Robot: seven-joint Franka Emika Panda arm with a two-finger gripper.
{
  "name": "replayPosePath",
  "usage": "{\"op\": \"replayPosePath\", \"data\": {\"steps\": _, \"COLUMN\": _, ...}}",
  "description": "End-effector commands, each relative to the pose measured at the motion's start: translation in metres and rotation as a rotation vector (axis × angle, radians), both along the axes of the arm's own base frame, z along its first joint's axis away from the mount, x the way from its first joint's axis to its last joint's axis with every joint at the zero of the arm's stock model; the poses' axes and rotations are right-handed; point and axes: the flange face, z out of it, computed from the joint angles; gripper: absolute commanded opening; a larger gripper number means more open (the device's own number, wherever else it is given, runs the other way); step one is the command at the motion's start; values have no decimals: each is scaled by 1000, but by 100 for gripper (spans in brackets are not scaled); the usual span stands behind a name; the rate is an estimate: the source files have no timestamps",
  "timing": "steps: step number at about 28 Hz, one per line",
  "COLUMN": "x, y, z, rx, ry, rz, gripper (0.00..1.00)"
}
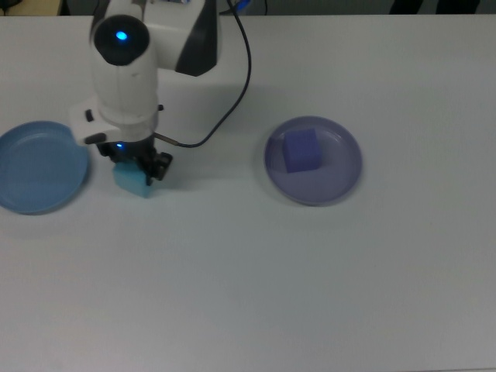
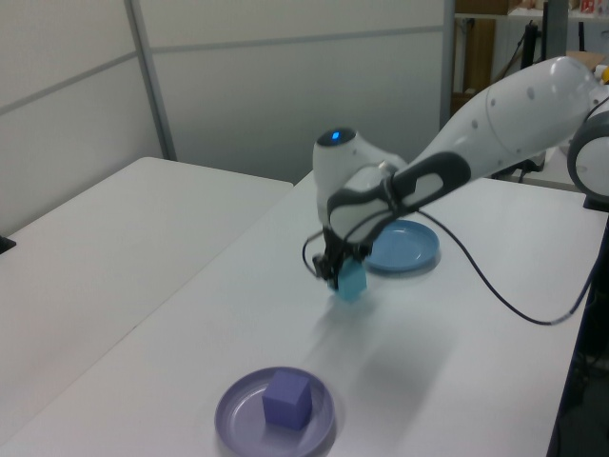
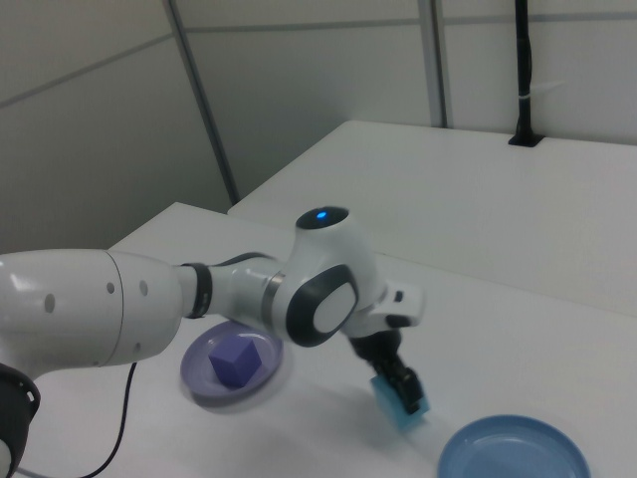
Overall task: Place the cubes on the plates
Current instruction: 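Grasp the cyan cube and lift it, then carry the cyan cube onto the light blue plate and release it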
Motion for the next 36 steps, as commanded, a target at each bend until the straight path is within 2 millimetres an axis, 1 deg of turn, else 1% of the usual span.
{"op": "replayPosePath", "data": {"steps": 1, "x": 3, "y": -61, "z": 36, "rx": 32, "ry": -67, "rz": 5, "gripper": 0}}
{"op": "replayPosePath", "data": {"steps": 5, "x": -9, "y": -112, "z": 34, "rx": 38, "ry": -62, "rz": 33, "gripper": 2}}
{"op": "replayPosePath", "data": {"steps": 6, "x": -16, "y": -135, "z": 31, "rx": 36, "ry": -57, "rz": 39, "gripper": 3}}
{"op": "replayPosePath", "data": {"steps": 8, "x": -21, "y": -152, "z": 27, "rx": 36, "ry": -53, "rz": 50, "gripper": 8}}
{"op": "replayPosePath", "data": {"steps": 9, "x": -21, "y": -157, "z": 21, "rx": 34, "ry": -51, "rz": 60, "gripper": 10}}
{"op": "replayPosePath", "data": {"steps": 11, "x": -18, "y": -168, "z": 20, "rx": 19, "ry": -68, "rz": 80, "gripper": 14}}
{"op": "replayPosePath", "data": {"steps": 12, "x": -21, "y": -175, "z": 19, "rx": 18, "ry": -68, "rz": 72, "gripper": 16}}
{"op": "replayPosePath", "data": {"steps": 13, "x": -24, "y": -182, "z": 18, "rx": 15, "ry": -65, "rz": 63, "gripper": 20}}
{"op": "replayPosePath", "data": {"steps": 14, "x": -25, "y": -185, "z": 14, "rx": 17, "ry": -61, "rz": 58, "gripper": 26}}
{"op": "replayPosePath", "data": {"steps": 15, "x": -25, "y": -186, "z": 13, "rx": 18, "ry": -60, "rz": 56, "gripper": 37}}
{"op": "replayPosePath", "data": {"steps": 16, "x": -25, "y": -186, "z": 13, "rx": 18, "ry": -60, "rz": 55, "gripper": 77}}
{"op": "replayPosePath", "data": {"steps": 17, "x": -25, "y": -185, "z": 14, "rx": 20, "ry": -62, "rz": 47, "gripper": 100}}
{"op": "replayPosePath", "data": {"steps": 19, "x": -23, "y": -181, "z": 19, "rx": 18, "ry": -66, "rz": 50, "gripper": 100}}
{"op": "replayPosePath", "data": {"steps": 22, "x": -24, "y": -178, "z": 44, "rx": 12, "ry": -94, "rz": 48, "gripper": 100}}
{"op": "replayPosePath", "data": {"steps": 25, "x": -27, "y": -169, "z": 64, "rx": 35, "ry": -98, "rz": 32, "gripper": 100}}
{"op": "replayPosePath", "data": {"steps": 26, "x": -30, "y": -161, "z": 81, "rx": 52, "ry": -94, "rz": 20, "gripper": 100}}
{"op": "replayPosePath", "data": {"steps": 27, "x": -30, "y": -153, "z": 92, "rx": 60, "ry": -95, "rz": 17, "gripper": 100}}
{"op": "replayPosePath", "data": {"steps": 30, "x": -31, "y": -113, "z": 120, "rx": 81, "ry": -76, "rz": 50, "gripper": 100}}
{"op": "replayPosePath", "data": {"steps": 31, "x": -31, "y": -96, "z": 127, "rx": 90, "ry": -61, "rz": 66, "gripper": 100}}
{"op": "replayPosePath", "data": {"steps": 32, "x": -32, "y": -57, "z": 141, "rx": 106, "ry": -32, "rz": 101, "gripper": 100}}
{"op": "replayPosePath", "data": {"steps": 36, "x": -36, "y": 22, "z": 163, "rx": 126, "ry": 6, "rz": 146, "gripper": 100}}
